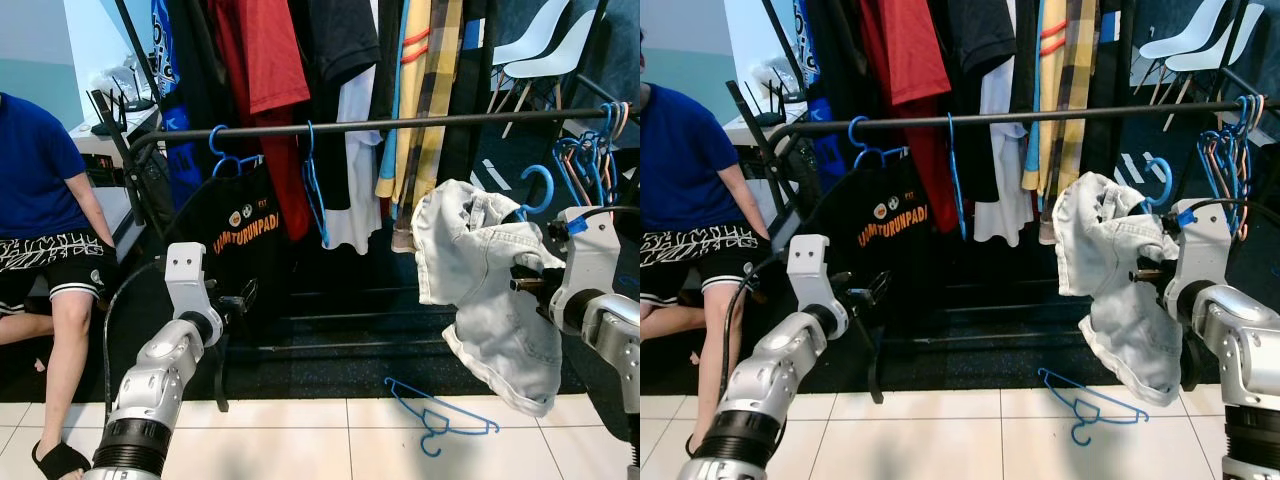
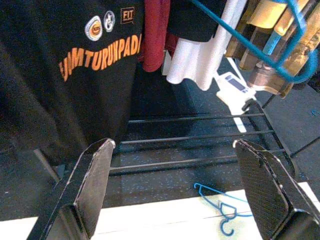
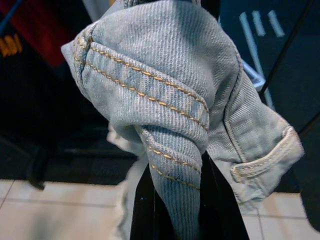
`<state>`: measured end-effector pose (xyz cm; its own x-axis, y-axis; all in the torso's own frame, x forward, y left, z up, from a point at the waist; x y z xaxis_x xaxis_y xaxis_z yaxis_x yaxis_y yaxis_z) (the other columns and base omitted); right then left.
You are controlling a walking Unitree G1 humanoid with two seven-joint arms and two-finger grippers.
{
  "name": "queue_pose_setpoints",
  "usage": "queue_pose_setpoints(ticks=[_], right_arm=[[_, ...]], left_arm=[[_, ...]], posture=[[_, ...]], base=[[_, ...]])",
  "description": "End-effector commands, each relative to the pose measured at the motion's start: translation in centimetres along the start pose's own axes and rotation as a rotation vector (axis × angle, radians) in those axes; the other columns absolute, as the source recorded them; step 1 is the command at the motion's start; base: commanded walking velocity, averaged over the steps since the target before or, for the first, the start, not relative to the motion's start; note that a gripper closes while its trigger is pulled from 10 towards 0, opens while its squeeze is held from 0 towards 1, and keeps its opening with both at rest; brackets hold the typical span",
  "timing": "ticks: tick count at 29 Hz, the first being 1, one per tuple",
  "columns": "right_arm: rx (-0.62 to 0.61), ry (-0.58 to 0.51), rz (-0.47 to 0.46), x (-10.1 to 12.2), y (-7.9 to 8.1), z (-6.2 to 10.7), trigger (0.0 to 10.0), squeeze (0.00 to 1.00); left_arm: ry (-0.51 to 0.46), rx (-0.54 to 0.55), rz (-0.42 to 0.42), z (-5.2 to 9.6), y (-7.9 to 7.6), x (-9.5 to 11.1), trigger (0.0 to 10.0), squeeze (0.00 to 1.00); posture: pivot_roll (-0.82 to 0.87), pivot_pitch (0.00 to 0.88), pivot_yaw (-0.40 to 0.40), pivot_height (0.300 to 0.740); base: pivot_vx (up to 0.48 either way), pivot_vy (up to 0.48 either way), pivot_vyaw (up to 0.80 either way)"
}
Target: Hang hanger
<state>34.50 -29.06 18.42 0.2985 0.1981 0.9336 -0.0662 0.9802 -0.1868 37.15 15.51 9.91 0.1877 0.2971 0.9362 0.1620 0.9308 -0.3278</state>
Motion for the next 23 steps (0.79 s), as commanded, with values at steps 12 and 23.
queue_pose_setpoints(ticks=[12,23], right_arm=[[-0.019,-0.107,0.012,3.1,-0.5,-0.1,10.0,0.00],[-0.105,-0.056,0.010,2.7,-2.2,-0.2,10.0,0.00]], left_arm=[[-0.021,0.036,-0.015,0.3,0.3,-0.2,10.0,0.00],[0.006,0.021,-0.020,0.6,0.3,-1.0,10.0,0.00]], posture=[[-0.17,0.000,0.051,0.740],[-0.16,0.000,0.050,0.740]], base=[[0.337,0.000,0.36],[0.224,0.000,0.00]])
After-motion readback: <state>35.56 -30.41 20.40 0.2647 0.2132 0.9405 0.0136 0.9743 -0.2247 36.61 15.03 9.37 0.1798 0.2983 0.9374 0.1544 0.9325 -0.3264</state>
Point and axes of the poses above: a point about 5 cm out from each wrist's last joint towards the gripper, its own z axis pointing back from the gripper into the wrist, its own x axis along the axis of the wrist's last joint, y = z × x, the point moved 5 cm from there along -z, pointing out of the wrist towards the gripper, and after that the axes turned 6 degrees about z, right-handed, at the moved point
